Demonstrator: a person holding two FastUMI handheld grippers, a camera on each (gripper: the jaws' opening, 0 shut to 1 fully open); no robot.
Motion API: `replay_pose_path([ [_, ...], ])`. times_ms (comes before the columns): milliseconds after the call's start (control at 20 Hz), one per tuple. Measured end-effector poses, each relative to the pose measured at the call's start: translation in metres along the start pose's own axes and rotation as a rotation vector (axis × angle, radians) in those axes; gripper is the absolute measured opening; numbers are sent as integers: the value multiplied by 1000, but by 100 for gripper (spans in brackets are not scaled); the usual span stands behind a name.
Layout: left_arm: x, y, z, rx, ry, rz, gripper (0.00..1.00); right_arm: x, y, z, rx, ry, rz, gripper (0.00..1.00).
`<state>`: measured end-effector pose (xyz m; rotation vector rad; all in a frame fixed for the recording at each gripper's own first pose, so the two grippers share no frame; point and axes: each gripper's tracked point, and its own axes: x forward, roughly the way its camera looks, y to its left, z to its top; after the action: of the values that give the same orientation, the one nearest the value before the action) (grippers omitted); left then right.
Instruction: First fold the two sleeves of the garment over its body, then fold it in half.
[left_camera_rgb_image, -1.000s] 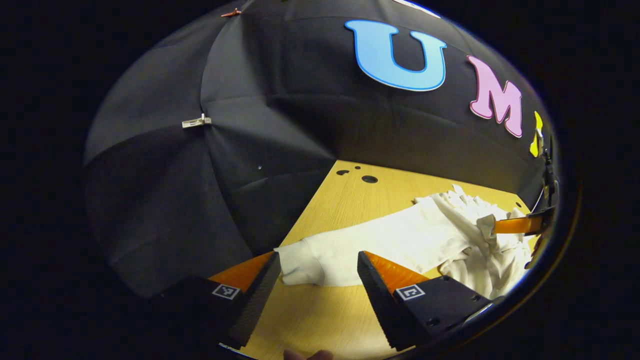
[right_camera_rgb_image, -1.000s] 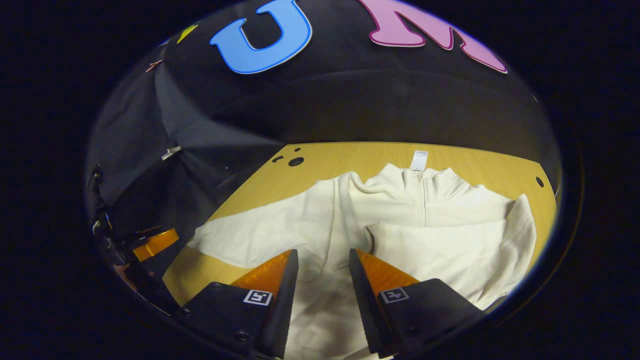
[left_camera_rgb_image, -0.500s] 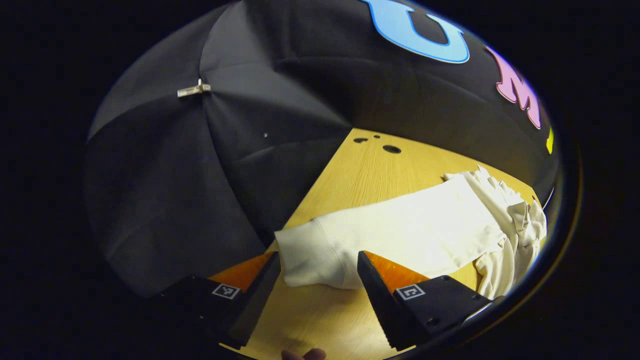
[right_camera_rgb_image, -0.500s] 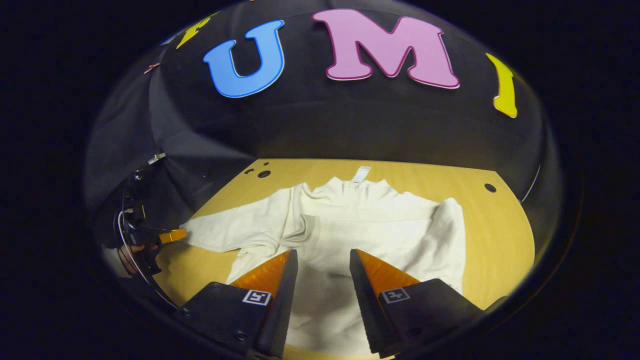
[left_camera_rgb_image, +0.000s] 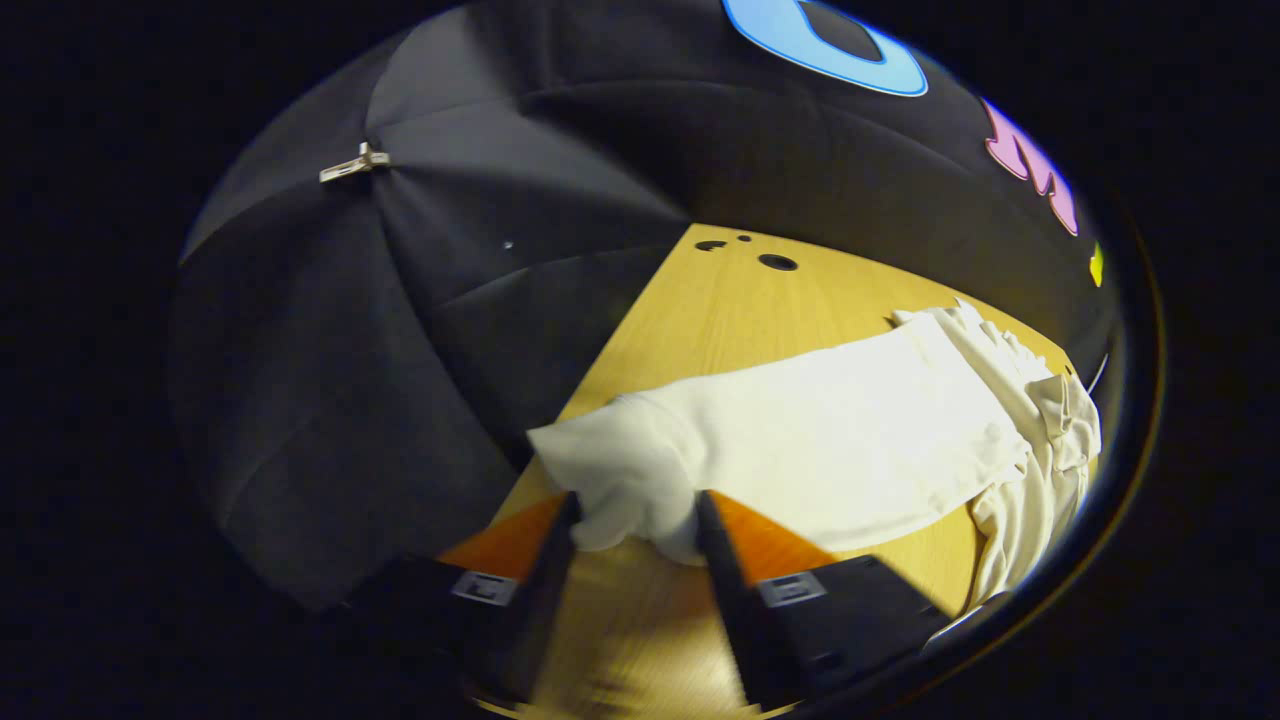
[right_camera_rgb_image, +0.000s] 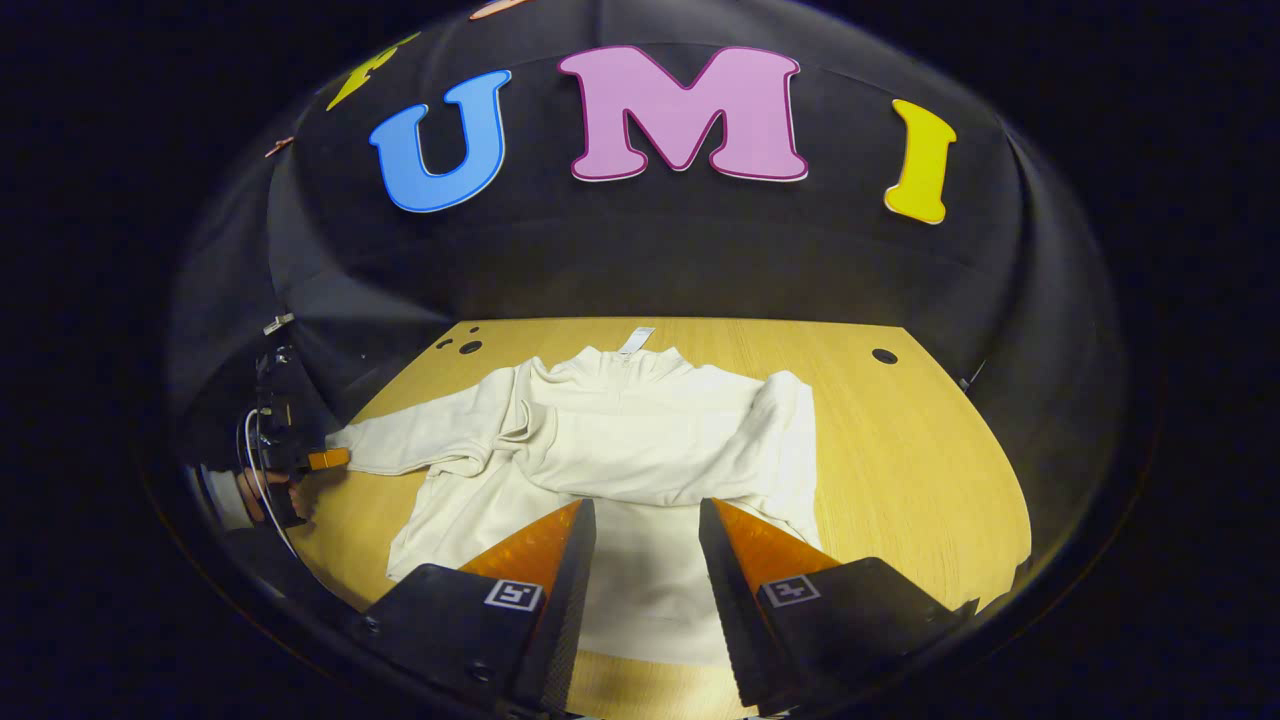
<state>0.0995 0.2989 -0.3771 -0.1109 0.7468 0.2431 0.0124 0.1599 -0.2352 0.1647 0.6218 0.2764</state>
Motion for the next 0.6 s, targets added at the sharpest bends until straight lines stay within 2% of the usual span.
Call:
replay_pose_path([
  [150,-1,-2,1,-9,1,27,22,-12,-9,0,11,-9,-5,64],
  [300,-6,-2,2,-23,15,59,14,-26,-23,1,19,-25,-15,65],
  [450,-23,-12,13,-6,-12,57,13,-32,-42,1,25,-37,-27,64],
  [600,-53,-39,43,-35,-116,-20,13,-36,-62,-5,50,-34,-38,64],
])
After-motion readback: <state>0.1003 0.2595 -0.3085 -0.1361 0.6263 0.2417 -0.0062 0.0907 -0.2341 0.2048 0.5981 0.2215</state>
